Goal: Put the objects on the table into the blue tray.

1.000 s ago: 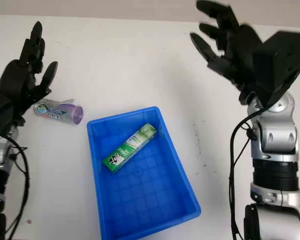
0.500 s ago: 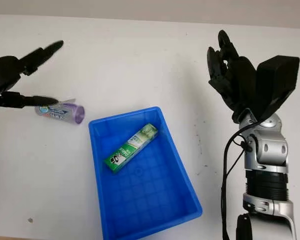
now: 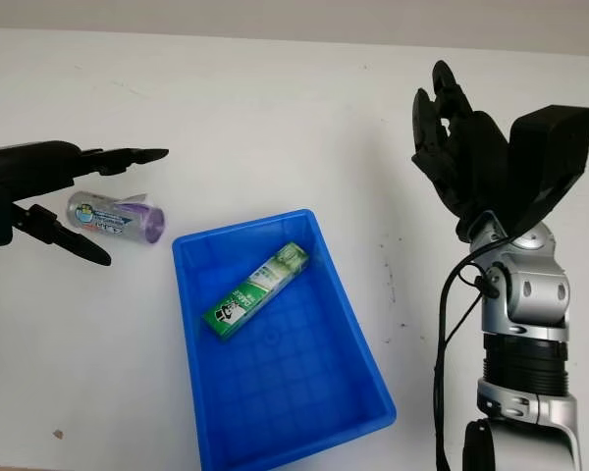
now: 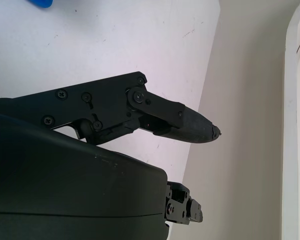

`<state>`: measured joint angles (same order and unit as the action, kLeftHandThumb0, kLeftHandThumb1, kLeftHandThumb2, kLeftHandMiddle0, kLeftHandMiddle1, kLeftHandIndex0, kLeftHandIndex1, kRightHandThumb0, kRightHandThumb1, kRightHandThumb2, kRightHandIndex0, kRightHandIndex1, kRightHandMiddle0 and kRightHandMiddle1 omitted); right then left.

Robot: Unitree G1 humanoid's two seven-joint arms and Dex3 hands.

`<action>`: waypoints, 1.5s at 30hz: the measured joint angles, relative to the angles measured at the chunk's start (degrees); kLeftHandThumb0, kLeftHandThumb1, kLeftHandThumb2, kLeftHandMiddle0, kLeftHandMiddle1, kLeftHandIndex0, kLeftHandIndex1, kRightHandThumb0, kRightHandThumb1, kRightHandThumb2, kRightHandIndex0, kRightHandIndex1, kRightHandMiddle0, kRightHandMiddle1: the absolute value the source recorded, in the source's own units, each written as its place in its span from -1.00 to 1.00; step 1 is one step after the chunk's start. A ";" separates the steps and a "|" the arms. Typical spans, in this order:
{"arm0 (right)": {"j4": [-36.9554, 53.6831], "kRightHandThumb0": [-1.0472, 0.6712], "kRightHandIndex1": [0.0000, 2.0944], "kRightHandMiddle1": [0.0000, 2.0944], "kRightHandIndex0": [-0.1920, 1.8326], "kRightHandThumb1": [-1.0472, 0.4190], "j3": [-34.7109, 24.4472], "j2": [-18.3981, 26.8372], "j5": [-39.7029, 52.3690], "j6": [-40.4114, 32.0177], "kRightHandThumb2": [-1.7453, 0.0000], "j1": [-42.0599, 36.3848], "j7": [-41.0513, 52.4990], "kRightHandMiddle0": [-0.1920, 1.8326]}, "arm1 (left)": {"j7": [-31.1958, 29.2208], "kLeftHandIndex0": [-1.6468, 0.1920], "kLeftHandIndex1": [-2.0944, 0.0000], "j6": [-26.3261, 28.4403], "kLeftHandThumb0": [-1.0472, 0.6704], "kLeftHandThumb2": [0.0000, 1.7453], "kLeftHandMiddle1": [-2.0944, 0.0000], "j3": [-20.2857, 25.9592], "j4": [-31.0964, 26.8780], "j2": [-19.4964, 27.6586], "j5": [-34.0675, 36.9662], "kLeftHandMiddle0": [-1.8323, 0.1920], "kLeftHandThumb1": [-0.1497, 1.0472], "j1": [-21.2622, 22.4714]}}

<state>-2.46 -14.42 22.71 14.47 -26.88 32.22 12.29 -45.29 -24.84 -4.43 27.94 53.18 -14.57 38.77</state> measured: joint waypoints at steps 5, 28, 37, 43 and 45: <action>0.12 -0.43 -1.00 -1.00 -1.00 -1.00 -0.07 0.00 0.38 -0.15 0.20 0.07 0.23 -1.00 | 6.33 0.68 0.92 -2.28 -0.47 -0.91 0.93 -1.86 6.29 -2.40 -3.60 0.71 0.73 0.39; 2.66 -0.43 -1.00 -1.00 -1.00 -1.00 -0.66 0.00 2.96 -1.01 0.17 -0.32 2.11 -1.00 | 65.70 0.53 -0.99 0.14 -0.49 -0.53 -1.00 -22.17 19.04 -3.01 -48.41 -0.52 1.00 8.47; 2.62 -0.43 -1.00 -1.00 -1.00 -1.00 -0.66 -0.03 3.01 -0.82 0.18 -0.32 2.01 -1.00 | 70.73 0.64 -1.00 -5.40 -0.45 -0.50 -1.00 -23.64 22.66 -3.35 -46.29 -0.07 1.00 9.07; 2.62 -0.43 -1.00 -1.00 -1.00 -1.00 -0.50 -0.47 3.07 -0.81 0.15 -0.33 1.85 -1.00 | 69.88 0.74 -0.70 -12.30 -0.43 -0.51 -1.00 -21.51 22.56 -3.39 -38.40 0.20 1.00 9.04; 2.58 -0.42 -1.00 -1.00 -1.00 -1.00 -0.41 -0.40 2.98 -0.59 0.13 -0.38 2.40 -1.00 | 65.81 0.69 -0.90 -15.11 -0.42 -0.54 -1.00 -19.08 22.22 -3.57 -32.19 0.23 1.00 9.08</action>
<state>0.12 -14.83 22.31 17.45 -27.46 31.84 14.69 20.53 -39.95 -23.51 50.16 49.61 -46.76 47.85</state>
